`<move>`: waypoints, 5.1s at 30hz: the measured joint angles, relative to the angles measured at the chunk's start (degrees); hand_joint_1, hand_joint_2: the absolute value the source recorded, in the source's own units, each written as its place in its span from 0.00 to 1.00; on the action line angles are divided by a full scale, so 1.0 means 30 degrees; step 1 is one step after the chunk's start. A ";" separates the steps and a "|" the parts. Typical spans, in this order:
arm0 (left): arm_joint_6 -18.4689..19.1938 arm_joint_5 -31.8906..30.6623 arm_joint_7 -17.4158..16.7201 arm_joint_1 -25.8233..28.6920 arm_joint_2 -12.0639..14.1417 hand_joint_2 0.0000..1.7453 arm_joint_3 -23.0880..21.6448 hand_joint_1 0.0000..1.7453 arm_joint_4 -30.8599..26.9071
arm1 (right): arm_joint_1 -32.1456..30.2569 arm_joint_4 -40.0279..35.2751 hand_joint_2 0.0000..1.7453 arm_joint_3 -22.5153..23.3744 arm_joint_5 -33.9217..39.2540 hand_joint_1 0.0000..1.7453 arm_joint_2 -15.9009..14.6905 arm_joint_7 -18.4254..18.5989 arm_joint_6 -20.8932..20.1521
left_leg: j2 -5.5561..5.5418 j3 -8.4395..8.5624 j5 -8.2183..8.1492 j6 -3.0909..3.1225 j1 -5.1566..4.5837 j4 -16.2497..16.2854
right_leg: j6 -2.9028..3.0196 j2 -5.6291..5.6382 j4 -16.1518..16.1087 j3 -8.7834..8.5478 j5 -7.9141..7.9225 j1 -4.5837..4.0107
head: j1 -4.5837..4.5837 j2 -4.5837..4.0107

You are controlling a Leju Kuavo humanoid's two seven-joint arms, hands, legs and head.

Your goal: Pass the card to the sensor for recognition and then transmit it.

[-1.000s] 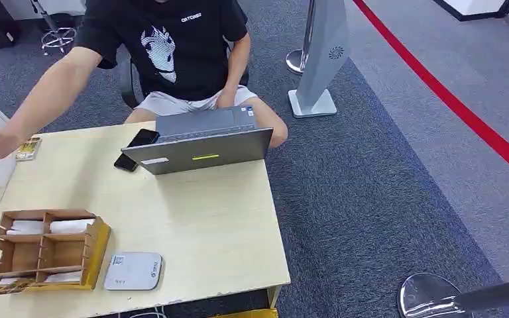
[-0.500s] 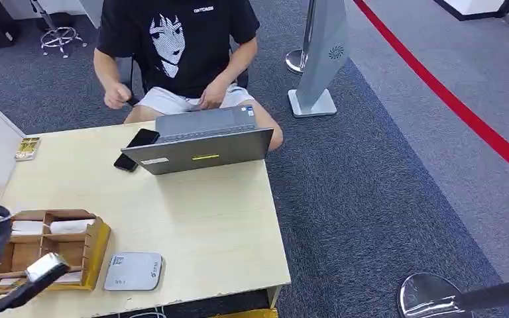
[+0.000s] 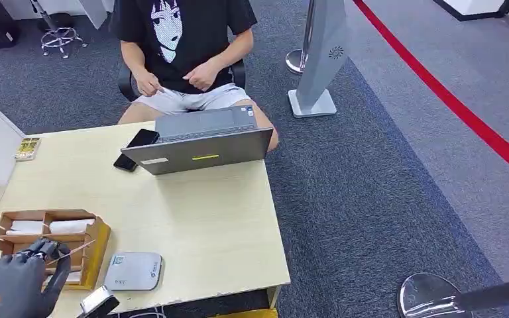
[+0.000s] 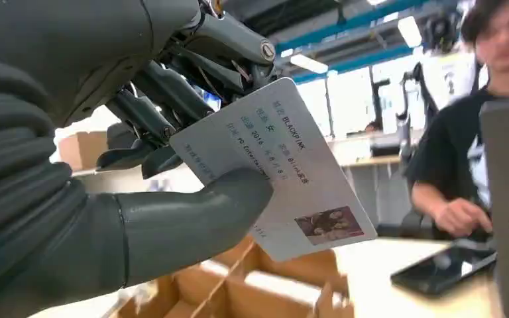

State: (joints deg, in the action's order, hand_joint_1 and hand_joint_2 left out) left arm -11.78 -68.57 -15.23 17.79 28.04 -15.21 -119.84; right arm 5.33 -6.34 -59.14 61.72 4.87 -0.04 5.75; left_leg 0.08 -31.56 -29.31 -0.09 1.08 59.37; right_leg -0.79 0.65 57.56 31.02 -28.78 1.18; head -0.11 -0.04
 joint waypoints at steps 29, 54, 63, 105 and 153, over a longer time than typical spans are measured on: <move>0.0926 0.0911 -0.0481 -0.1547 -0.0757 1.00 -0.2046 1.00 0.5246 | 0.0132 -0.0036 1.00 -0.0357 -0.0095 0.00 0.0000 0.0400 0.0036 | -0.0004 0.0103 0.0001 -0.0002 0.0004 -0.0001 | 0.0002 -0.0006 0.0000 -0.0103 0.0001 -0.0005 | -0.0007 0.0000; 0.1327 0.0299 -0.0358 -0.2264 -0.1647 1.00 -0.3031 1.00 0.6274 | 0.0203 -0.0058 1.00 -0.0546 -0.0022 0.00 0.0000 0.0612 0.0219 | -0.0005 0.0099 0.0000 -0.0002 0.0017 0.0000 | 0.0002 -0.0005 -0.0003 -0.0100 0.0000 -0.0020 | 0.0007 0.0000; 0.1057 0.0240 -0.0358 -0.2303 -0.1639 1.00 -0.3045 1.00 0.6194 | 0.0202 -0.0051 1.00 -0.0554 0.0007 0.00 0.0000 0.0612 0.0204 | -0.0004 0.0102 0.0001 -0.0002 0.0017 0.0000 | 0.0002 -0.0004 -0.0003 -0.0099 0.0001 -0.0021 | 0.0007 0.0000; 0.1268 0.1574 0.0742 -0.5963 -0.0189 1.00 0.3468 0.08 0.5312 | 0.0131 -0.0189 1.00 -0.1122 -0.0073 0.00 -0.0124 0.0168 -0.0058 | -0.0002 0.0093 0.0007 -0.0010 0.0027 0.0001 | 0.0017 -0.0005 -0.0001 -0.0092 0.0011 -0.0029 | 0.0007 0.0000; 0.1610 0.3431 0.2519 0.4401 0.9436 1.00 0.1187 0.00 -0.2141 | 0.0075 -0.0080 1.00 -0.1158 0.0699 0.00 -0.0124 -0.0117 -0.0372 | -0.0010 0.0031 0.0007 -0.0012 0.0031 -0.0006 | 0.0028 -0.0030 -0.0001 -0.0050 -0.0002 -0.0030 | 0.0000 0.0000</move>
State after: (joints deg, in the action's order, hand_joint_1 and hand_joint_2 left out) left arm -6.95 -58.27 -7.68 30.99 56.35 -11.65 -126.27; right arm 5.56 -6.58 -62.62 63.82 4.50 -0.39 4.63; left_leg 0.05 -31.47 -29.29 -0.12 1.18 59.35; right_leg -0.71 0.56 57.56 30.87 -28.78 1.09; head -0.11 -0.04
